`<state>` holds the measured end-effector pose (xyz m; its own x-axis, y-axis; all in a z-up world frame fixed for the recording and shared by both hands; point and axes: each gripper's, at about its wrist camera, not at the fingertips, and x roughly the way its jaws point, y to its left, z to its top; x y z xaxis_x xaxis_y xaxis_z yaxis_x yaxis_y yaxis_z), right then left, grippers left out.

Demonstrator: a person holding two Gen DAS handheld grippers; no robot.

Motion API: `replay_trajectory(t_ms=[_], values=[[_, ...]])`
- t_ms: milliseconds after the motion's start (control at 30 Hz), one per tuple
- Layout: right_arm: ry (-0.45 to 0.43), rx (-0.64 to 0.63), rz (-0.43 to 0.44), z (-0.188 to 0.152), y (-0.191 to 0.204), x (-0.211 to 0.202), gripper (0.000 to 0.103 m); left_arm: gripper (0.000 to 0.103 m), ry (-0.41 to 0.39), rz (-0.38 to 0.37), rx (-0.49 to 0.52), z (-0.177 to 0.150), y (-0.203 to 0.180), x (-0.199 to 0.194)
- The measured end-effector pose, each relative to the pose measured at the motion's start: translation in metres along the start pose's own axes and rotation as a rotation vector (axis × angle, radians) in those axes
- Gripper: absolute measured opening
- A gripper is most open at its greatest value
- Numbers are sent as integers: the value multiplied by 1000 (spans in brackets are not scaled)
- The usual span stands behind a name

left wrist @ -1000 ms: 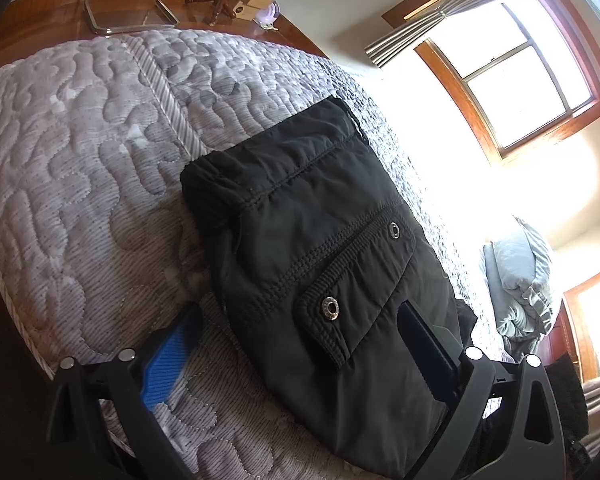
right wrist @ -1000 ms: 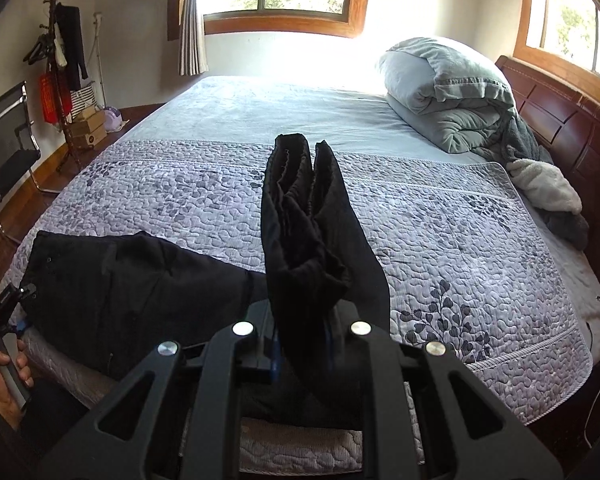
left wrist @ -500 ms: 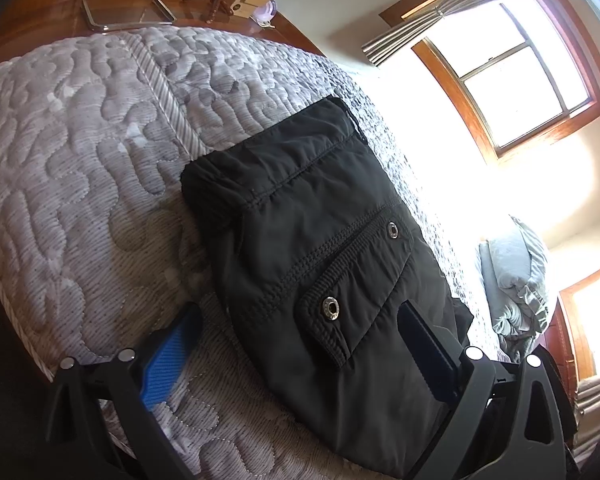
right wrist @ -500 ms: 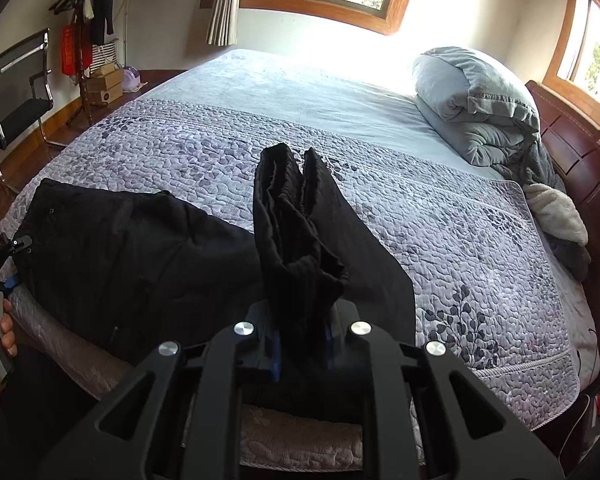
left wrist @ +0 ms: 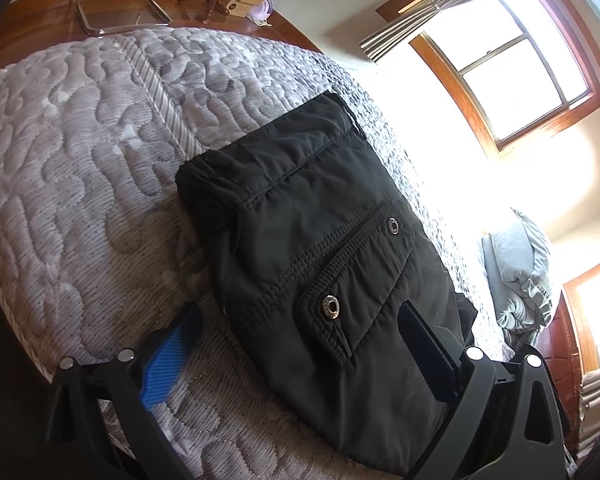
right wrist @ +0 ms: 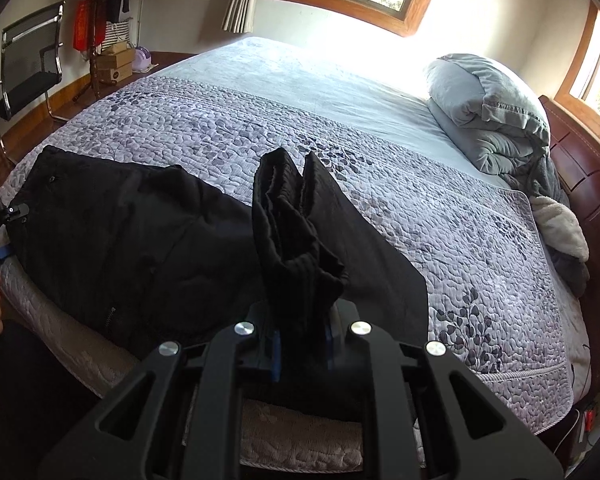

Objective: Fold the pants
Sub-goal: 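Lay the leg ends onto the waist area with the right tool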

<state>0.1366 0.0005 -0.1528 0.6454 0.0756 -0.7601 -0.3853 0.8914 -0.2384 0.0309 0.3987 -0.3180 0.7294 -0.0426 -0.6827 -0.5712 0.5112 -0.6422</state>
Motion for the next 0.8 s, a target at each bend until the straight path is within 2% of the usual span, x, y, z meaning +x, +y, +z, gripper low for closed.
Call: replay_trajectory(t_ms=[633,800], values=[[32,-141,-1,-12,40,31,14,99,-6,1,2,4,-1,5],[45,-261,-50,-24,67,45,14,99,-5,2,3,5,-1,5]])
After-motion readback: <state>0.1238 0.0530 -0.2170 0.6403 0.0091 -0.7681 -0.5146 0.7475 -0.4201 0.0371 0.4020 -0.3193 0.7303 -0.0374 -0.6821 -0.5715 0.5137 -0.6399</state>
